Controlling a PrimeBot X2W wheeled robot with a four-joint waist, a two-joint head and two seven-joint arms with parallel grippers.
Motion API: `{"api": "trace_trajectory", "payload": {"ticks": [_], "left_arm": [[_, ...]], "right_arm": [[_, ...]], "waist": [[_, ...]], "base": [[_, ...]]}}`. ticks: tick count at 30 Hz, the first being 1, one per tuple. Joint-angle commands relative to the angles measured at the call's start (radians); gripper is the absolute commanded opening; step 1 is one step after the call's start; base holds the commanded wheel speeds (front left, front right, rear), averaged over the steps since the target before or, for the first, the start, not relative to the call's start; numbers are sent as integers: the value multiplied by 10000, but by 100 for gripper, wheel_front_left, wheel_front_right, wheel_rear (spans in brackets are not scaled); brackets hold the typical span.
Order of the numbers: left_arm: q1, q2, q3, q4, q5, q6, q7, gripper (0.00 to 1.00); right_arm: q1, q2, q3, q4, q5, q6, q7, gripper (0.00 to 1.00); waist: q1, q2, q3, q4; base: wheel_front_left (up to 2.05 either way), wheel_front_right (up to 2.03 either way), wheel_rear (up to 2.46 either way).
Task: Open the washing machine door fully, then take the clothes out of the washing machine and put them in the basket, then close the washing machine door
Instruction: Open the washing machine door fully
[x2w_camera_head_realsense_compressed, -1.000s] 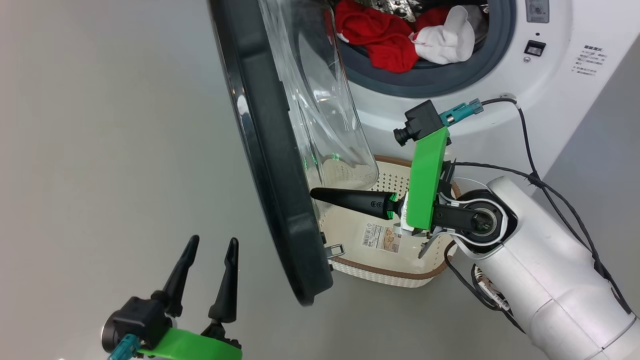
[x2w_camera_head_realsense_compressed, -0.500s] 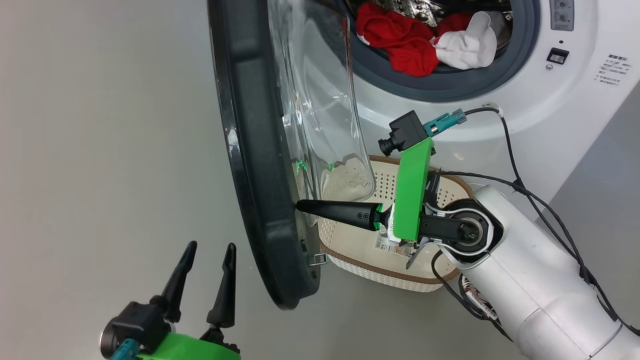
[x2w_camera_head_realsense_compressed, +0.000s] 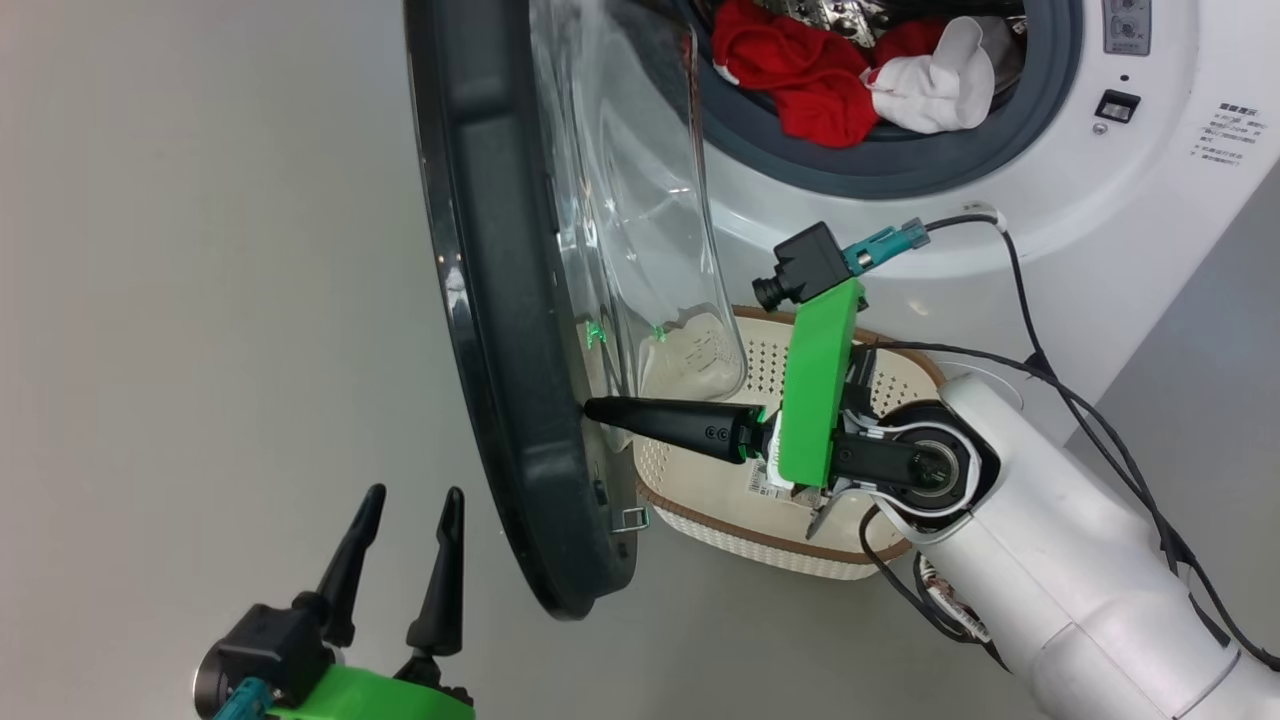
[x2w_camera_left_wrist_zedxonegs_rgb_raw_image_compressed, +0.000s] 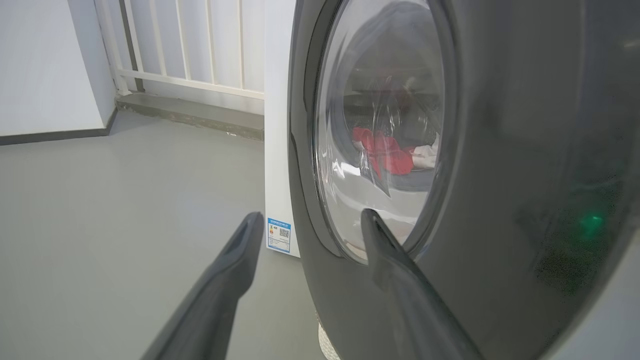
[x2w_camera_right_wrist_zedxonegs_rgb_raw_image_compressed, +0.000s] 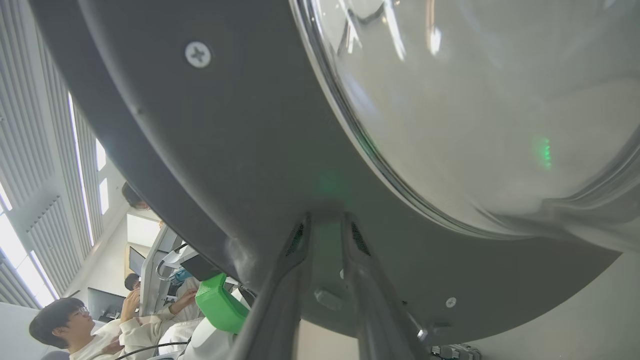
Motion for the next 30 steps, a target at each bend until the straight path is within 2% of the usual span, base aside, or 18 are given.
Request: {"api": "trace_trajectory", "payload": {"ticks": [1, 11, 30], "left_arm": [[-179, 179, 403, -114, -115, 89, -82, 100], [-291, 179, 669, 80, -3, 1, -82, 100], [-64, 179, 1163, 91, 236, -107, -82, 100]], "right_arm": [[295, 102, -14, -309, -156, 17, -234, 100], [740, -460, 113, -190, -628, 17, -1335, 100], [1992, -2248, 446, -54, -1218, 17, -4183, 100]], "waist": [[0, -1, 4, -78], [0, -1, -77, -479], [0, -1, -367, -991]], "base": [[0, 0, 0], [0, 0, 0], [0, 0, 0]]}}
